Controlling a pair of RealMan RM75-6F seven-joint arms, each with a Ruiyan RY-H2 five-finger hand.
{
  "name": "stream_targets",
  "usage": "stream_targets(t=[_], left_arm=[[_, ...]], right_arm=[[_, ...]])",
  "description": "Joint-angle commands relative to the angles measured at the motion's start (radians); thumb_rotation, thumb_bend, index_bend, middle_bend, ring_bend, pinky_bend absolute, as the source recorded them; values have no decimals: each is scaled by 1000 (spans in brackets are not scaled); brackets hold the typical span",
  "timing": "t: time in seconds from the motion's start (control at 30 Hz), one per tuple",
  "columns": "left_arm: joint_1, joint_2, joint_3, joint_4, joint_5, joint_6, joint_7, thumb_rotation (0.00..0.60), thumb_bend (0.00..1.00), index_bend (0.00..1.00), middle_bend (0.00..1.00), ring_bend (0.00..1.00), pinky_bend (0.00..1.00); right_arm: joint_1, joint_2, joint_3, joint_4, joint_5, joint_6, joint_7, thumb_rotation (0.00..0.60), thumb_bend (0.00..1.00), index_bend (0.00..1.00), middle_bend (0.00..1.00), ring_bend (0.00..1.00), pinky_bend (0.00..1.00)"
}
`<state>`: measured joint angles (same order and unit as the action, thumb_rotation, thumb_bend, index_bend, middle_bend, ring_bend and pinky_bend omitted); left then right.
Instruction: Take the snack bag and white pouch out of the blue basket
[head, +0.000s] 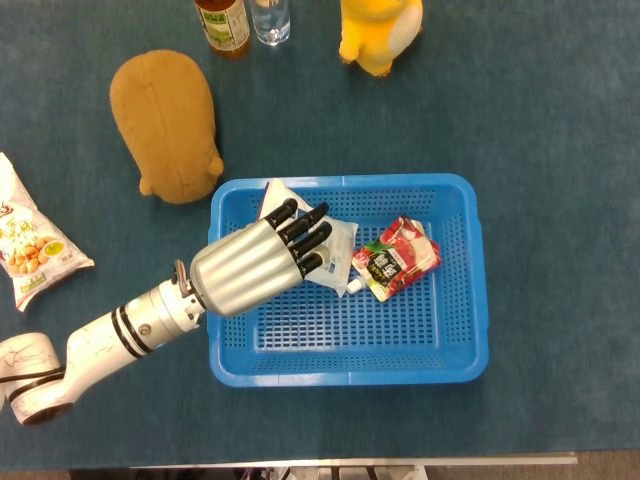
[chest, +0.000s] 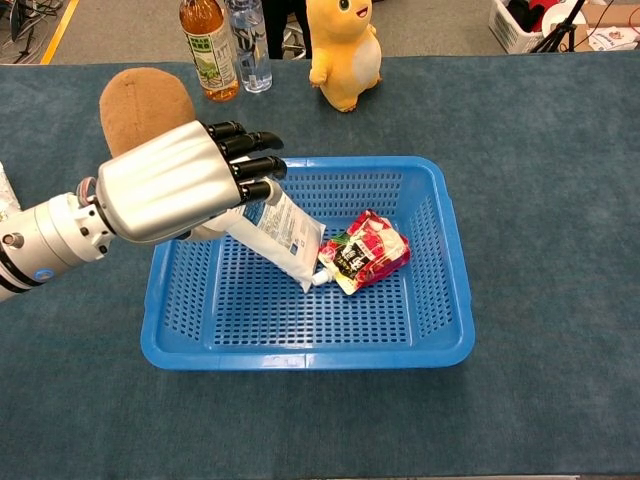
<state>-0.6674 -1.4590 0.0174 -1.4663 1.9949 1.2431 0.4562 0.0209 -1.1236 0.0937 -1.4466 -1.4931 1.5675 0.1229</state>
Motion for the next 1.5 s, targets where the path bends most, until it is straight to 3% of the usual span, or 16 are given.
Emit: stream_targets(t=[0.03, 0.43, 0.63, 1.3, 1.5], left_arm=[[-4, -6, 2, 9, 6, 9, -10, 600, 104, 455, 363, 225, 381], [-10, -22, 15, 30, 14, 34, -51, 600, 391, 517, 390, 236, 381], [-12, -30, 20, 42, 23, 50, -65, 600, 395, 550, 411, 247, 381], [-16, -44, 21, 77, 90, 182, -135, 600, 396, 786, 672, 433, 476], [-11, -20, 17, 66, 103, 209, -123, 600, 396, 811, 704, 460, 503]], right_arm=[[-1, 0, 0, 0, 0, 1, 1, 600, 82, 252, 320, 276, 459], [-3, -3, 1, 6, 2, 0, 4, 600, 82, 252, 320, 276, 459], [-4, -5, 0, 7, 2, -1, 5, 600, 82, 252, 320, 276, 459], [-5, -5, 4, 7, -1, 6, 9, 600, 82, 252, 320, 276, 459], [-4, -6, 4, 7, -1, 4, 9, 600, 82, 252, 320, 276, 459]])
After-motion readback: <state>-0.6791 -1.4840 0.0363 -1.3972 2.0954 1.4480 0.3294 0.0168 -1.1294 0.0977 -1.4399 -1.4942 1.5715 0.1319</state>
